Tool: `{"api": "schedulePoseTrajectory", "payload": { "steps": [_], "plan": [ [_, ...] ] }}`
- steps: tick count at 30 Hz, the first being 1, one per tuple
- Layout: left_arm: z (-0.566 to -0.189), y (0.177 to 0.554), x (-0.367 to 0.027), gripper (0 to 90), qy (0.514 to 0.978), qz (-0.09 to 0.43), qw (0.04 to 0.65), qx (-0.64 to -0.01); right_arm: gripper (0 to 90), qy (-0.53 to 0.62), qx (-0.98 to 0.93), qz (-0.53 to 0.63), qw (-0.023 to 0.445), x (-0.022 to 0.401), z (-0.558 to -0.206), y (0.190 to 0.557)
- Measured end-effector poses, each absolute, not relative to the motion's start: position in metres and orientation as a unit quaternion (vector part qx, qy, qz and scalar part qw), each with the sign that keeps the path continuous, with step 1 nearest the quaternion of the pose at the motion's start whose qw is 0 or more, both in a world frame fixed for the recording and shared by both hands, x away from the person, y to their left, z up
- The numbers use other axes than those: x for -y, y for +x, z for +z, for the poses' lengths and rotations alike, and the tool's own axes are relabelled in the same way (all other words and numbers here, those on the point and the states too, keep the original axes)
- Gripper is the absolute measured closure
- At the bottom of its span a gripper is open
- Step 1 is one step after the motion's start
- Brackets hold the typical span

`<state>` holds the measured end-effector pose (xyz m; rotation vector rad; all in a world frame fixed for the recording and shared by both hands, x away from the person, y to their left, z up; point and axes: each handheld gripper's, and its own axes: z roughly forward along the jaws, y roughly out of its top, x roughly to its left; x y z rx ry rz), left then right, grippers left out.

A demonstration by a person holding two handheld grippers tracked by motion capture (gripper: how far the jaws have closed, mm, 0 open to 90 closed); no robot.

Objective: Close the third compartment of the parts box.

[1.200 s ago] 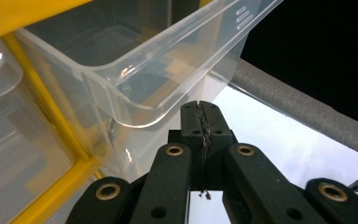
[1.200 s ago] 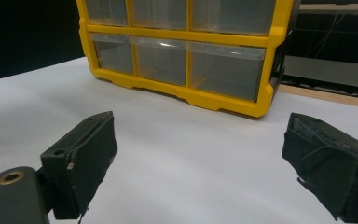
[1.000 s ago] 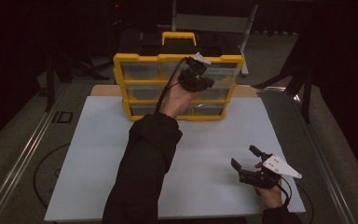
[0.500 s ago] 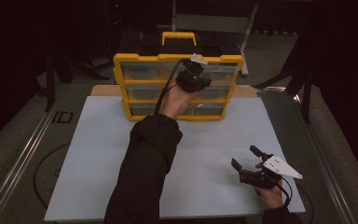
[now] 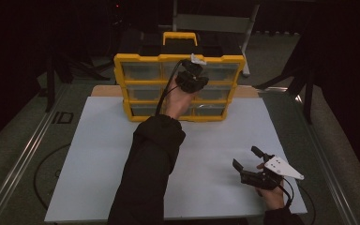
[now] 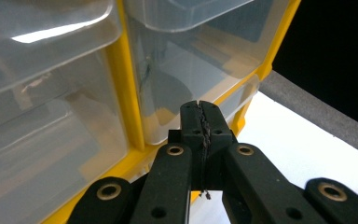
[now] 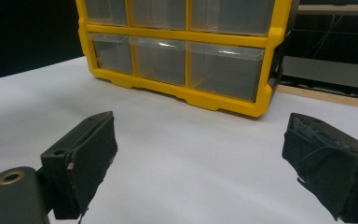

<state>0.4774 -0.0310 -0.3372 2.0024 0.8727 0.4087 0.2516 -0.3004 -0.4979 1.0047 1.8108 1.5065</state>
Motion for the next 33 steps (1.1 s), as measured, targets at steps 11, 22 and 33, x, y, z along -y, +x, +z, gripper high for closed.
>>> {"api": "schedulePoseTrajectory", "payload": {
  "steps": [11,22,33],
  "plan": [
    [-0.339,0.478,0.034,90.0,0.799,0.185,0.441,-0.366,9.6,0.376,-0.678,0.562,0.288,0.301,-0.498,0.252],
    [-0.337,0.474,0.027,89.9,0.803,0.179,0.441,-0.359,9.6,0.376,-0.679,0.561,0.287,0.300,-0.499,0.252],
    [-0.335,0.465,0.003,70.1,0.816,0.161,0.439,-0.340,9.6,0.374,-0.682,0.559,0.287,0.299,-0.499,0.252]
  ]
}}
